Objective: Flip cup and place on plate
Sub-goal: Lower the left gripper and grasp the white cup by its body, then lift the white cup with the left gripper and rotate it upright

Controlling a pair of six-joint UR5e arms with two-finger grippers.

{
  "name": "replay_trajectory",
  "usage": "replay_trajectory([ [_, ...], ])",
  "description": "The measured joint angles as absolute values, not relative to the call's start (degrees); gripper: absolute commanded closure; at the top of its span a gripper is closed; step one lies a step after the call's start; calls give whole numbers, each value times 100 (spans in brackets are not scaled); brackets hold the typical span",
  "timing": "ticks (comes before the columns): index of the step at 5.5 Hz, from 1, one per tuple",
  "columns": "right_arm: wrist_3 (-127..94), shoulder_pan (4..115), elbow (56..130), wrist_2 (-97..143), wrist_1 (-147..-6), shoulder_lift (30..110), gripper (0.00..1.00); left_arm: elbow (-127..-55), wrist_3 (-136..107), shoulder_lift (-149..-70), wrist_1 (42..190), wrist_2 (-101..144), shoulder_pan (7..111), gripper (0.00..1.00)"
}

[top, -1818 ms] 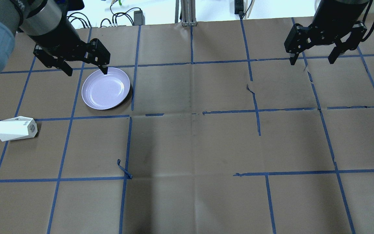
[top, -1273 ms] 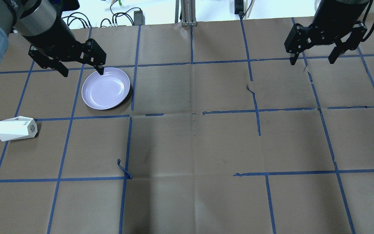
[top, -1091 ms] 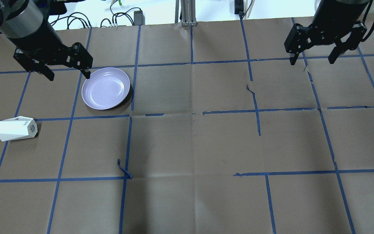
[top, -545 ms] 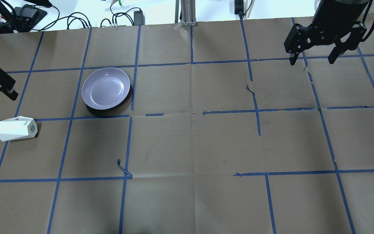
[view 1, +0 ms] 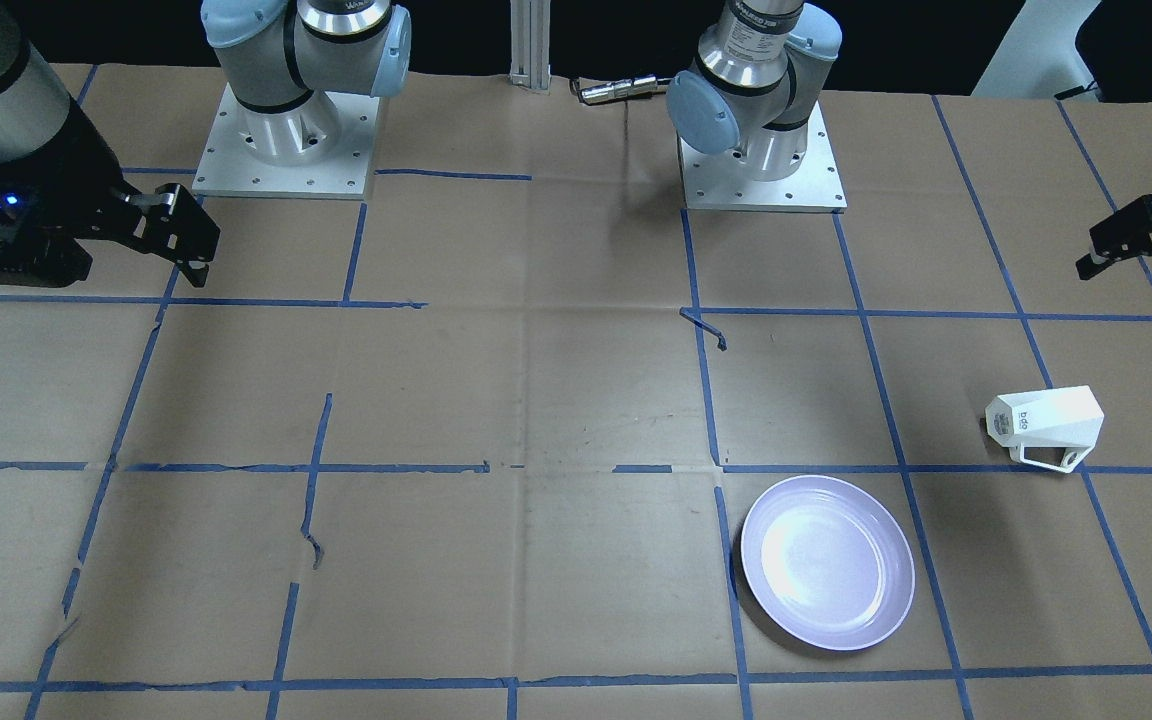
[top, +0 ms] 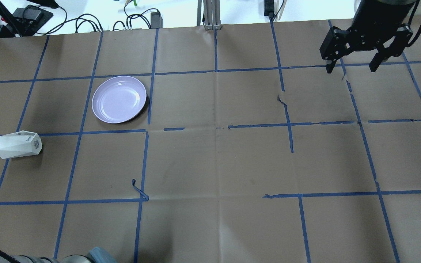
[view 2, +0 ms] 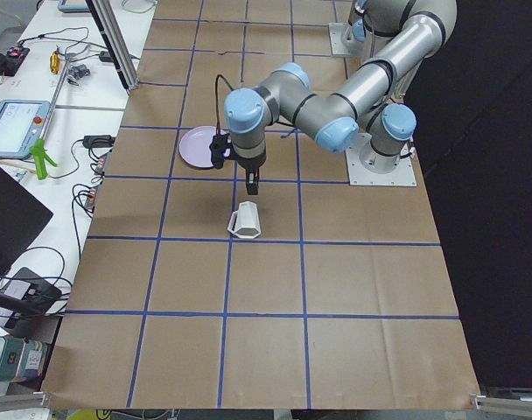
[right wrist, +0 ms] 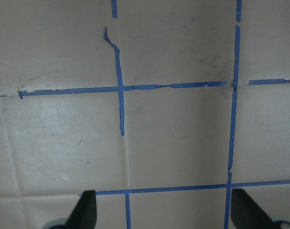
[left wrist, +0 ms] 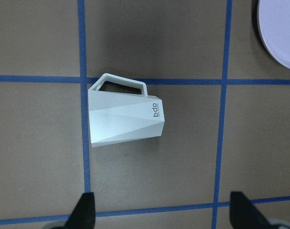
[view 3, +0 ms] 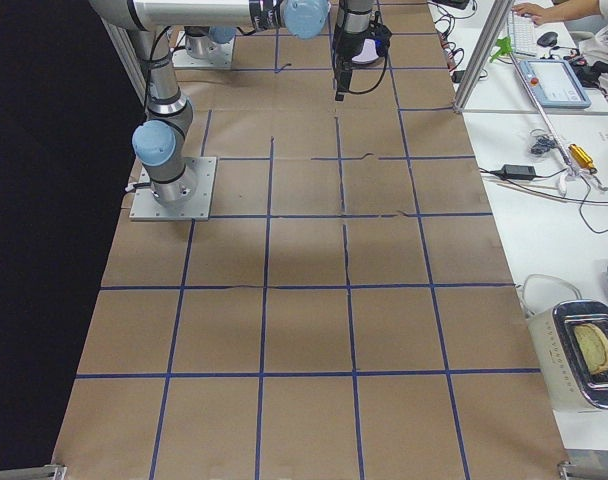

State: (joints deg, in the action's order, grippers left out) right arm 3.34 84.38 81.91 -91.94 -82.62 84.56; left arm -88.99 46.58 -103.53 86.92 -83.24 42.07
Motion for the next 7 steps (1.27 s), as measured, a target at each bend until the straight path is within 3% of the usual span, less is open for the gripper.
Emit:
replay_trajectory([
  [3, 334, 8438, 8191, -9193, -8262, 8456, 0, -8630, 5638, -11614, 8578, -7191, 3739, 2],
  [6, 334, 8438, 8191, -9193, -8262, 8455, 0, -8742, 6305, -12215, 8670, -6679, 3616, 2],
  [7, 334, 8437, 8191, -9193, -8262, 8455, 0, -8760, 6333, -12330, 8686, -6697, 3514, 15],
])
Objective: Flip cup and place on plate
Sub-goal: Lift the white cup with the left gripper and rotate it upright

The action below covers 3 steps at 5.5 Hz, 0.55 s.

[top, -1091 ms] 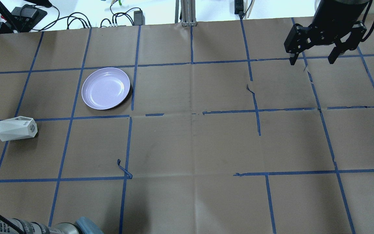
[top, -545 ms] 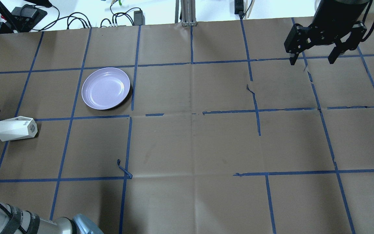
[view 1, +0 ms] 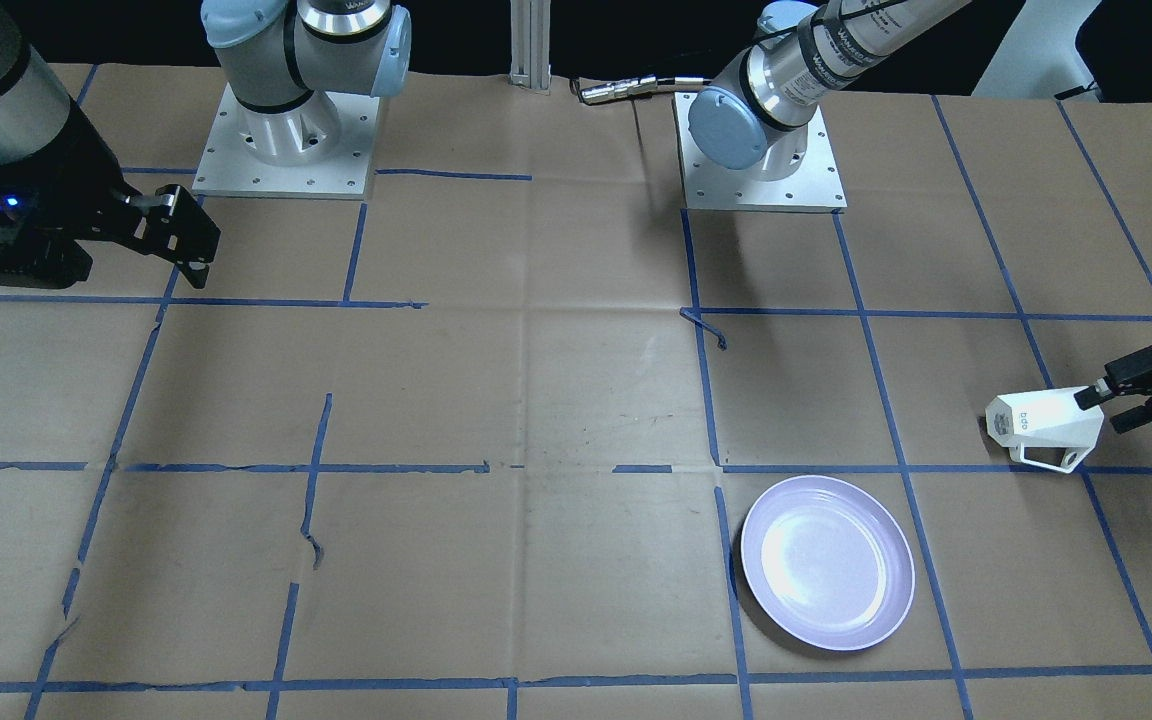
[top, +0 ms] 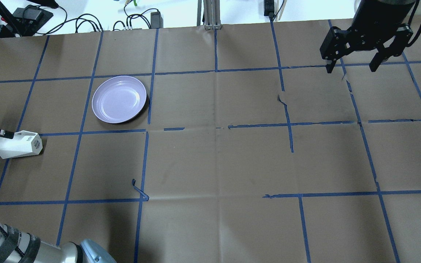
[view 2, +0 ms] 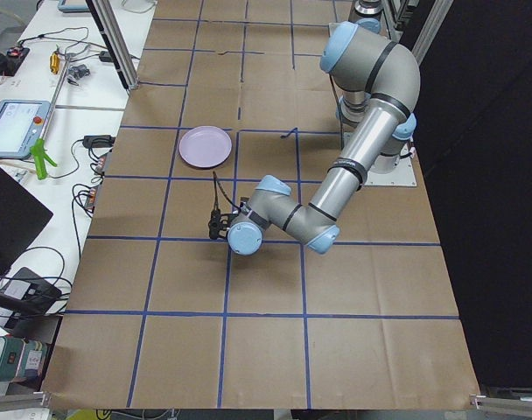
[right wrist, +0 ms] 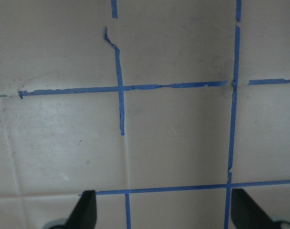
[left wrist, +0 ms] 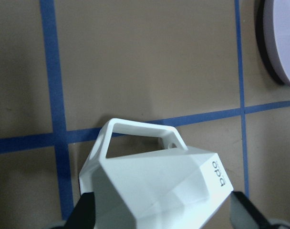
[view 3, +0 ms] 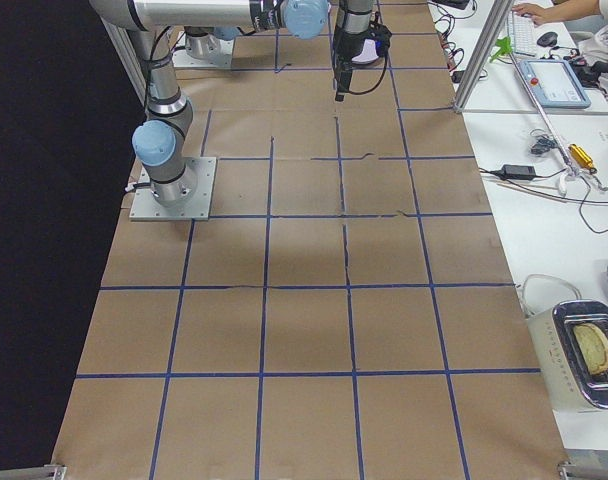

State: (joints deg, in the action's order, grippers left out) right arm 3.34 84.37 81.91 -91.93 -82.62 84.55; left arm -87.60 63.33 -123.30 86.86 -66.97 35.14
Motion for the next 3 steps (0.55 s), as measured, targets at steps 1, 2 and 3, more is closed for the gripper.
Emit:
replay_trajectory([
  [1, 334, 8437, 8191, -9193, -8262, 8455, 0, -8762, 6357, -12383, 8749, -6703, 3476, 40],
  [2, 334, 8438, 8191, -9193, -8262, 8455, 0, -8761, 6395, -12357, 8951, -6705, 3467, 63],
  [3, 334, 8437, 8191, -9193, -8262, 8455, 0, -8749, 6429, -12306, 9171, -6703, 3470, 86],
])
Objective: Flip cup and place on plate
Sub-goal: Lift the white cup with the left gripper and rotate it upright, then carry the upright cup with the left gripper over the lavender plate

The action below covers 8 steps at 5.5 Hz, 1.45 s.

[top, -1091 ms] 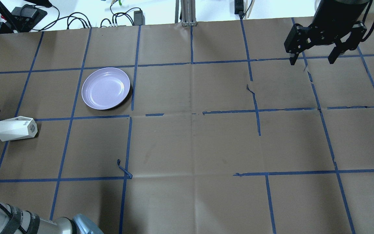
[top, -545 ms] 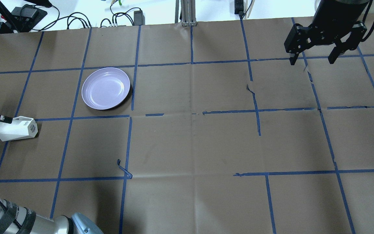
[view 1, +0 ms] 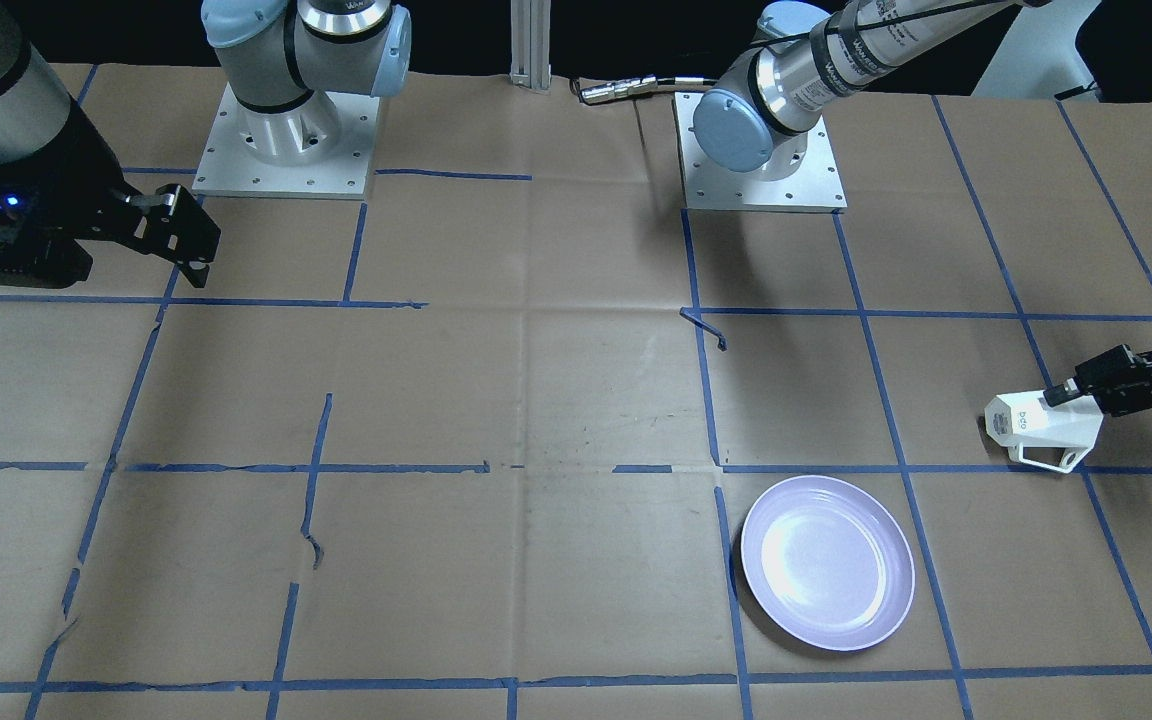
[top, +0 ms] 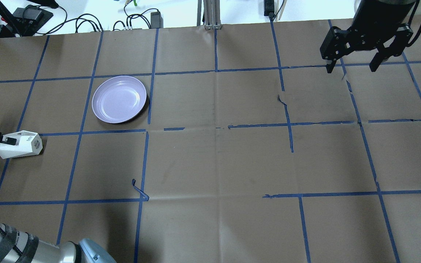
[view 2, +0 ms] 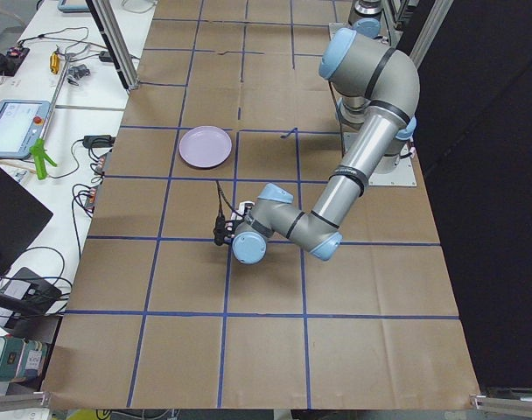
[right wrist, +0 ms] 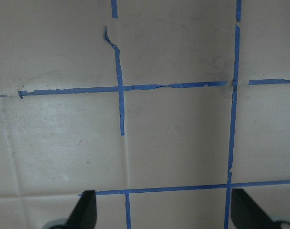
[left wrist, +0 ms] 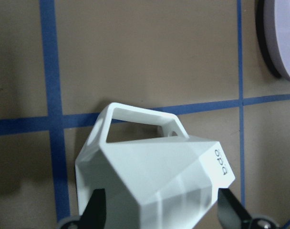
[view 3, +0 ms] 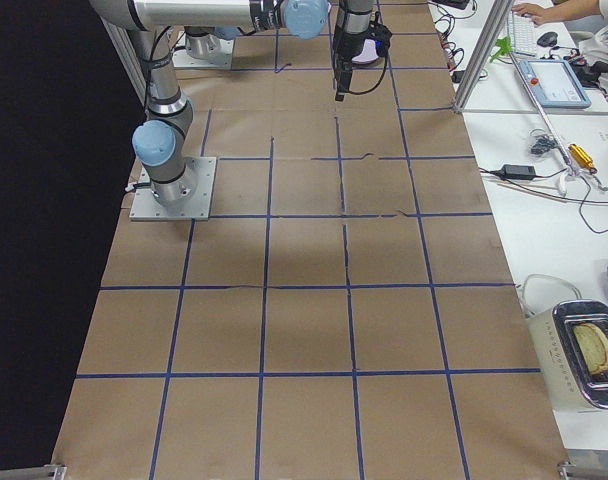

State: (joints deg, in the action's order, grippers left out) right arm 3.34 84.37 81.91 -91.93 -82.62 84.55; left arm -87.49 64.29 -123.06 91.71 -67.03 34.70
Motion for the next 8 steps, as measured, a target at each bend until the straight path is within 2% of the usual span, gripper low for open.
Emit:
replay_trajectory([
  [1, 334, 8438, 8191, -9193, -8262, 8455, 0, -8691, 6436, -12261, 9346, -6699, 3483, 100],
  [5, 334, 8437, 8191, -9193, -8262, 8455, 0, -8603, 6151, -11117, 9819, -6930, 3875, 100],
  [8, 334, 8437, 8191, -9193, -8262, 8455, 0, -8712, 5358, -10276, 9257, -7930, 5520, 100],
])
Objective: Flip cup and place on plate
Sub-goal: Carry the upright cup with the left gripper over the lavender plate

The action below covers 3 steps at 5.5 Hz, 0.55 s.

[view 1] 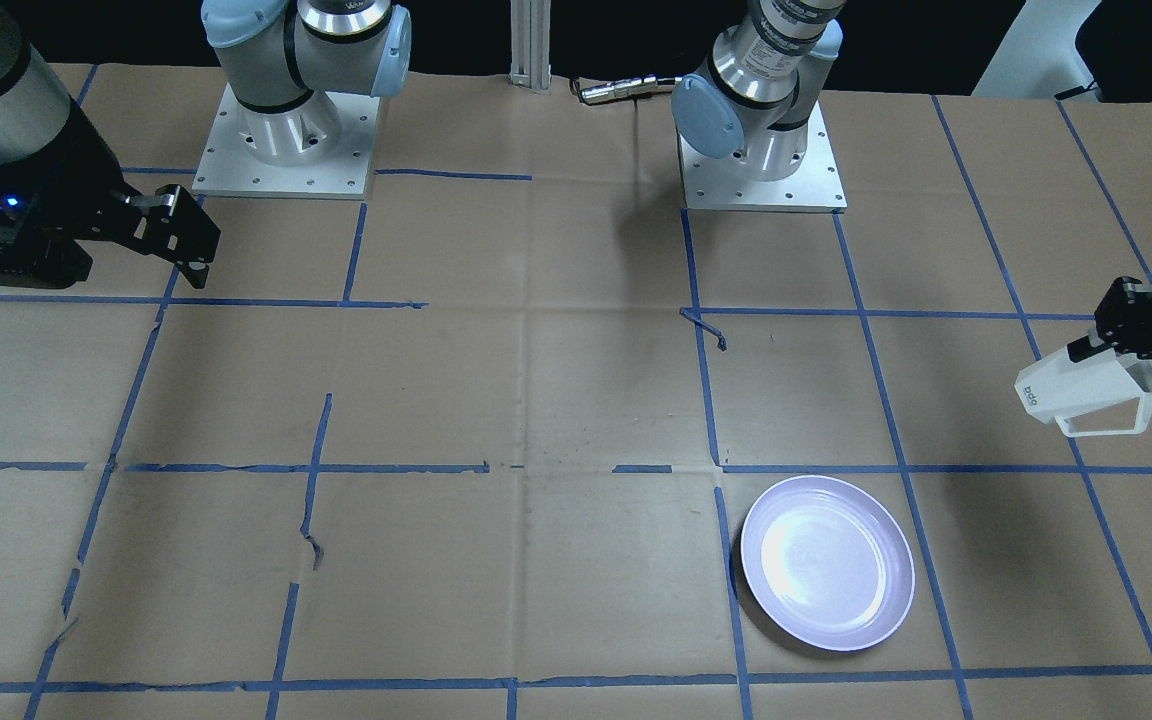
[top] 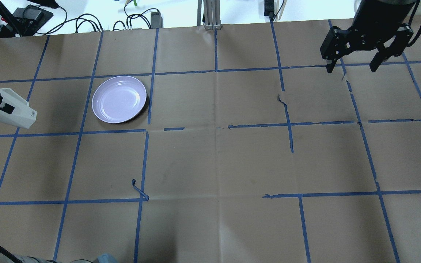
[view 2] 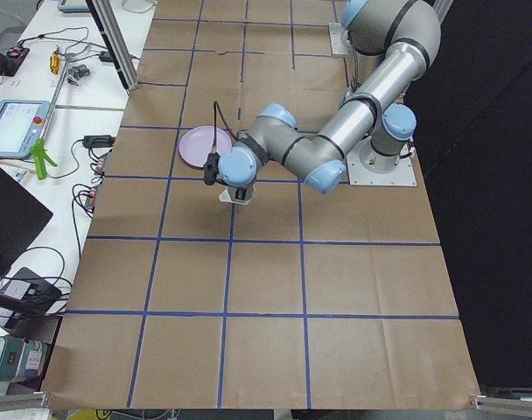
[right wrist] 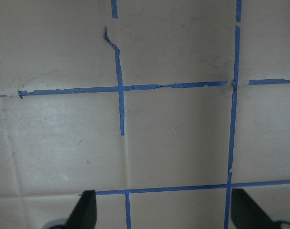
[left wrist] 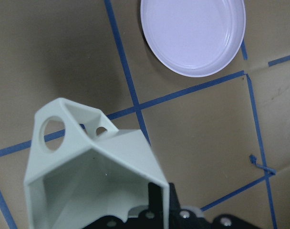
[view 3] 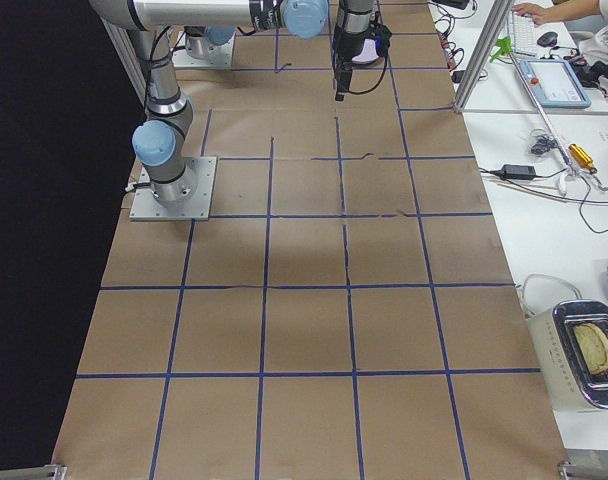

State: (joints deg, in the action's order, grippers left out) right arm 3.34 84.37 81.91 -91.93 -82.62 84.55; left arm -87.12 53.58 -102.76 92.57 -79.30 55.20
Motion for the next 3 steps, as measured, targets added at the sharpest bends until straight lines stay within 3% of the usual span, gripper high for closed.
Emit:
replay_trajectory([
  [3, 334, 8438, 8191, -9193, -8262, 8456, 0, -8752, 3782, -10738, 7856, -8883, 7448, 100],
])
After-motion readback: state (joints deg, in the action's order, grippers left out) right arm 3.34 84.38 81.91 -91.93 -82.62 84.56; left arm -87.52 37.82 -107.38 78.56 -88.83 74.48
